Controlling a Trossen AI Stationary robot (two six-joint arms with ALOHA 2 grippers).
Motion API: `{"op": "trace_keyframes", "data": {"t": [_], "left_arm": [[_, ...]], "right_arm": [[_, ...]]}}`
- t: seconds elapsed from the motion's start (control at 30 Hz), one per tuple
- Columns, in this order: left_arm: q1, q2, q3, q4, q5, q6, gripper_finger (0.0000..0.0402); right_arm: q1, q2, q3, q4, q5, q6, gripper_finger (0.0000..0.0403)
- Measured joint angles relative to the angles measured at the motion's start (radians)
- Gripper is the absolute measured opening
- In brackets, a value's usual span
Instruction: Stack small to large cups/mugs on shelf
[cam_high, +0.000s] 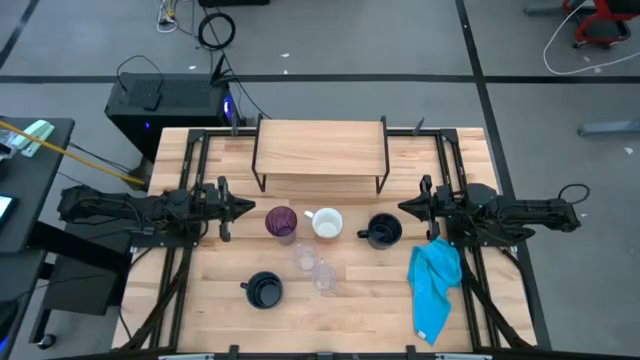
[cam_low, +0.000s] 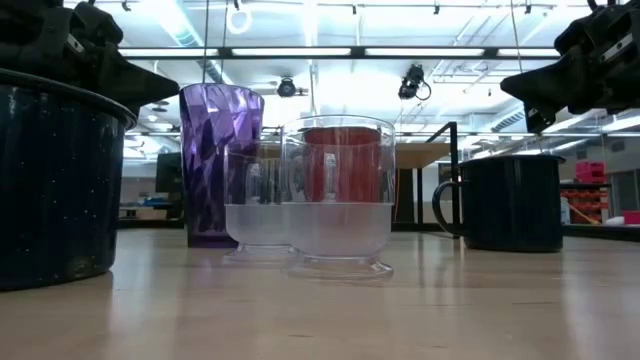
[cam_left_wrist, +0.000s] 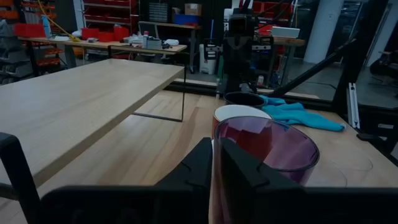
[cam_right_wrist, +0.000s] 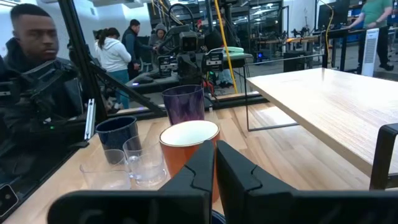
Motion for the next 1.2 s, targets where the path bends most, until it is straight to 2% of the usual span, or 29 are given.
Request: {"op": "trace_keyframes", "data": {"t": [0.53, 0.93, 1.2], "left_arm": [[0.000, 0.000, 0.000, 0.000, 0.000, 0.000, 0.0040], [0.000, 0.000, 0.000, 0.000, 0.000, 0.000, 0.0028], [0.000, 0.000, 0.000, 0.000, 0.000, 0.001, 0.0038]], "right_arm": [[0.000, 0.000, 0.000, 0.000, 0.000, 0.000, 0.0023], [0.000, 0.000, 0.000, 0.000, 0.000, 0.000, 0.0023], [0.000, 0.000, 0.000, 0.000, 0.000, 0.000, 0.0023]]}}
